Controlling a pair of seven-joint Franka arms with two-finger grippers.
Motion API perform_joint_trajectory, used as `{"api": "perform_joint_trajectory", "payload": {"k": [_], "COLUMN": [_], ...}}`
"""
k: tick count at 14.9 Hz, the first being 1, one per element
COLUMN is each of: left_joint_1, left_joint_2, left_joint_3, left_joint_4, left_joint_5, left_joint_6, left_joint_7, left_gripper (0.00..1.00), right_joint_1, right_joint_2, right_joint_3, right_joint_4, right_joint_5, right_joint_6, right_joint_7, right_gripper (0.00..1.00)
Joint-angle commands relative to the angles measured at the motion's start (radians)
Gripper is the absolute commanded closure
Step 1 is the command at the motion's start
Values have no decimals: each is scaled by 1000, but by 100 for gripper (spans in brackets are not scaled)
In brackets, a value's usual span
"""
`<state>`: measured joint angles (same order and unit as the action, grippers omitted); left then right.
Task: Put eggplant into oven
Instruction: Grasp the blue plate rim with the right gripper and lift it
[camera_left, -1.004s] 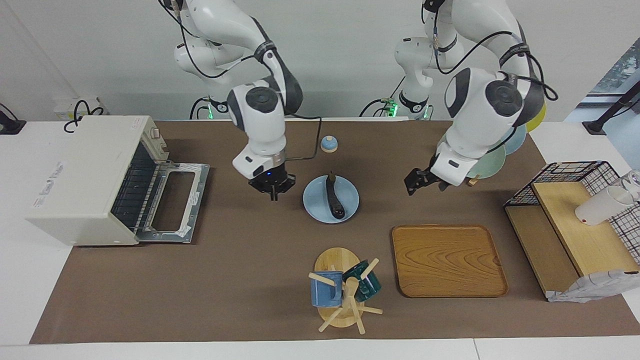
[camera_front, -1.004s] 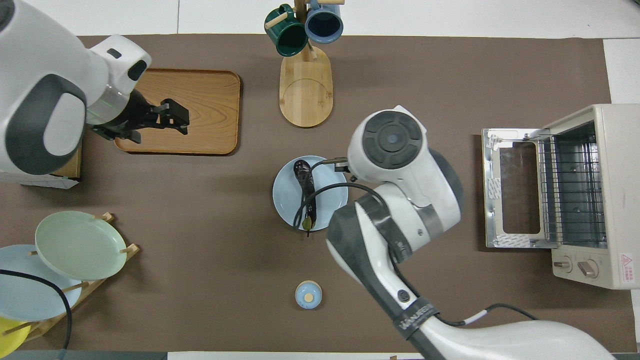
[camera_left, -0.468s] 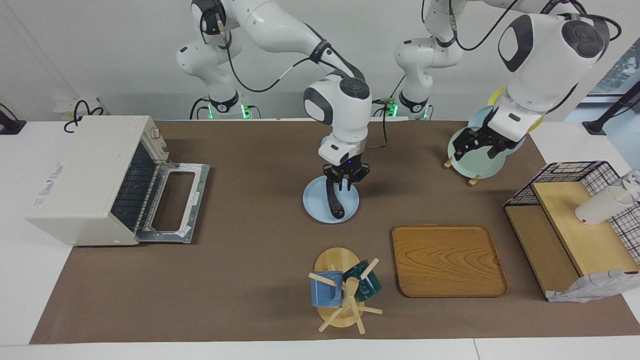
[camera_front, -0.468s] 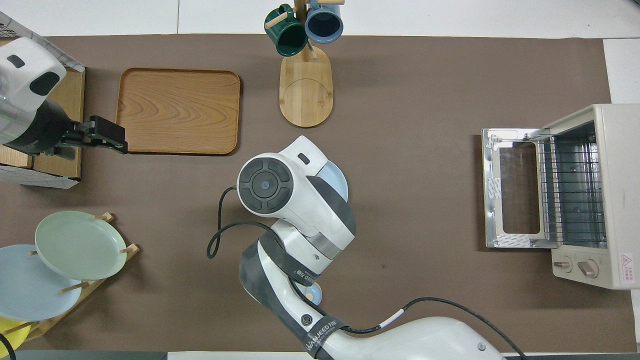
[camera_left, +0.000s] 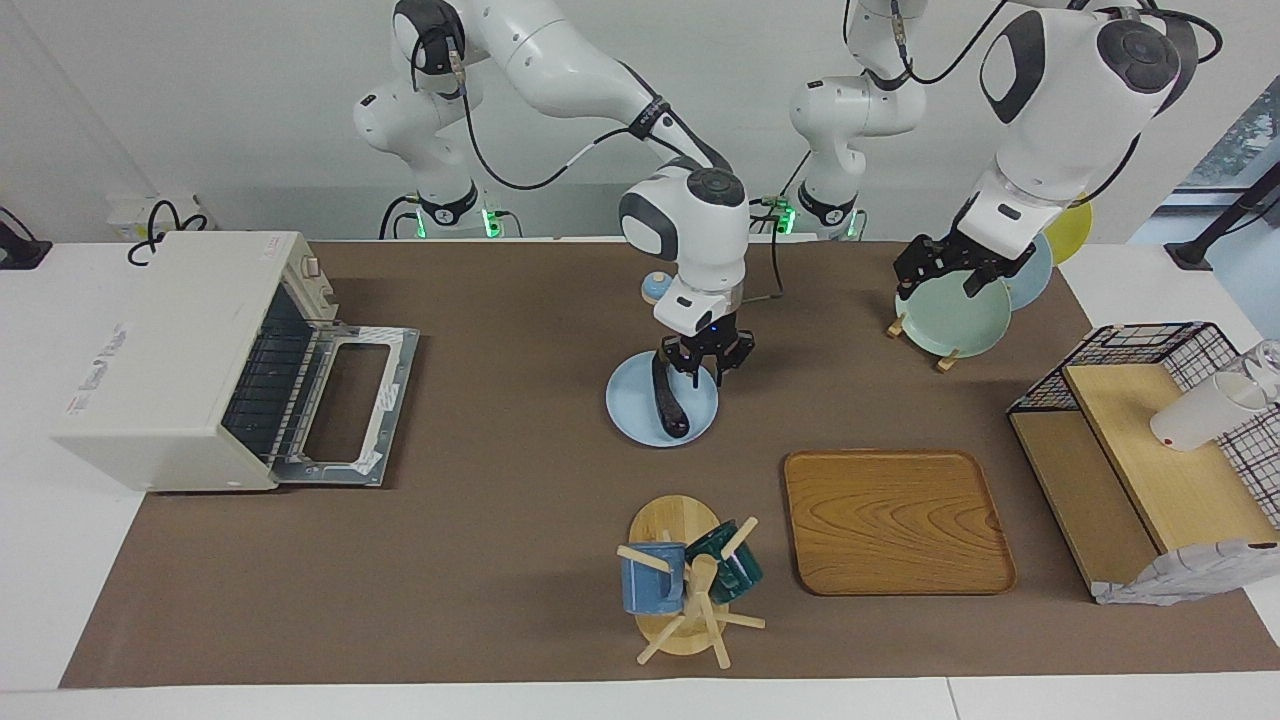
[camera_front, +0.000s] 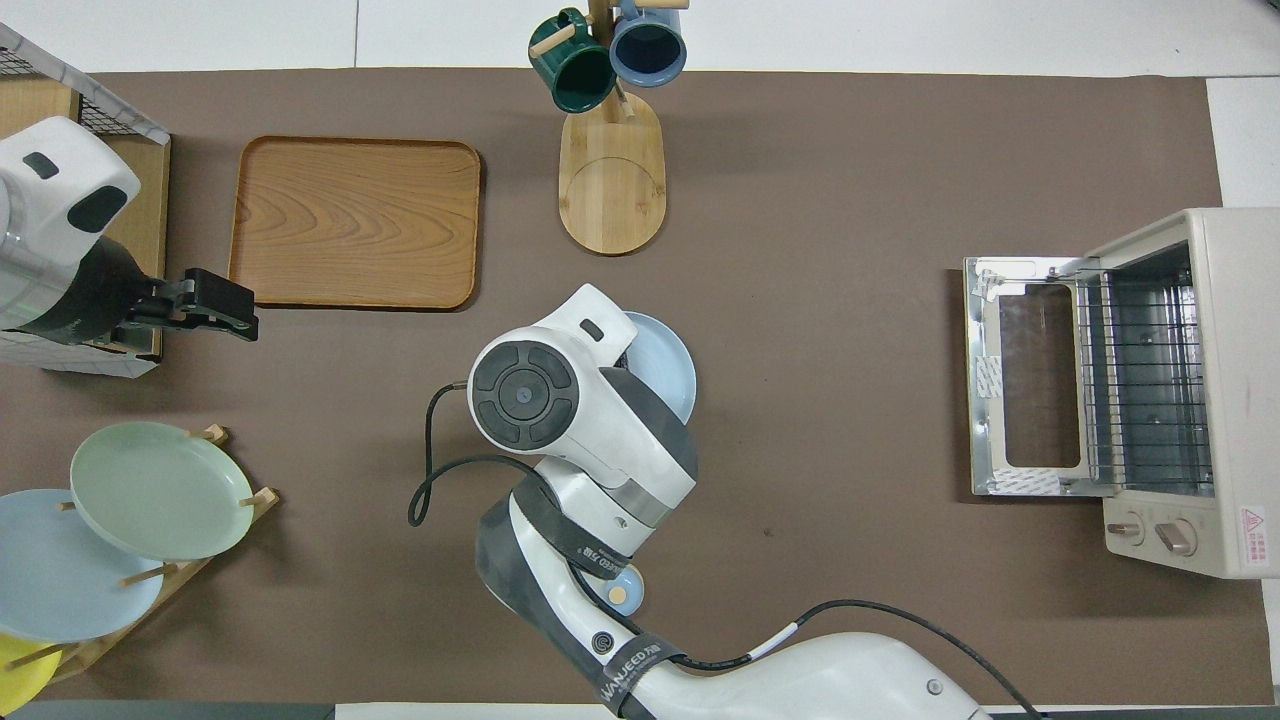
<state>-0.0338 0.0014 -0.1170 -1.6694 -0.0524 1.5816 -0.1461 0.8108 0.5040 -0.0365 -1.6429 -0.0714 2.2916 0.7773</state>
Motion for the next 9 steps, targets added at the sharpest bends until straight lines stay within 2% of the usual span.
{"api": "perform_joint_trajectory", "payload": {"k": [1, 5, 9], "left_joint_1": [-11, -12, -14], "left_joint_2": [-12, -7, -7], "left_joint_3": [3, 2, -1], "left_joint_4": [17, 23, 22], "left_joint_5": [77, 80, 72], "left_joint_6": [-32, -23, -14], "left_joint_7": [14, 13, 11], "left_gripper": [0, 0, 0], "right_joint_1": [24, 33, 31], "right_joint_2": [-16, -22, -38], "right_joint_3": [-5, -5, -5], "right_joint_4": [-75, -95, -192], "right_joint_5": [-36, -38, -36], "right_joint_6": [66, 75, 195], "right_joint_7": [-1, -21, -53], "right_gripper": [64, 64, 65]}}
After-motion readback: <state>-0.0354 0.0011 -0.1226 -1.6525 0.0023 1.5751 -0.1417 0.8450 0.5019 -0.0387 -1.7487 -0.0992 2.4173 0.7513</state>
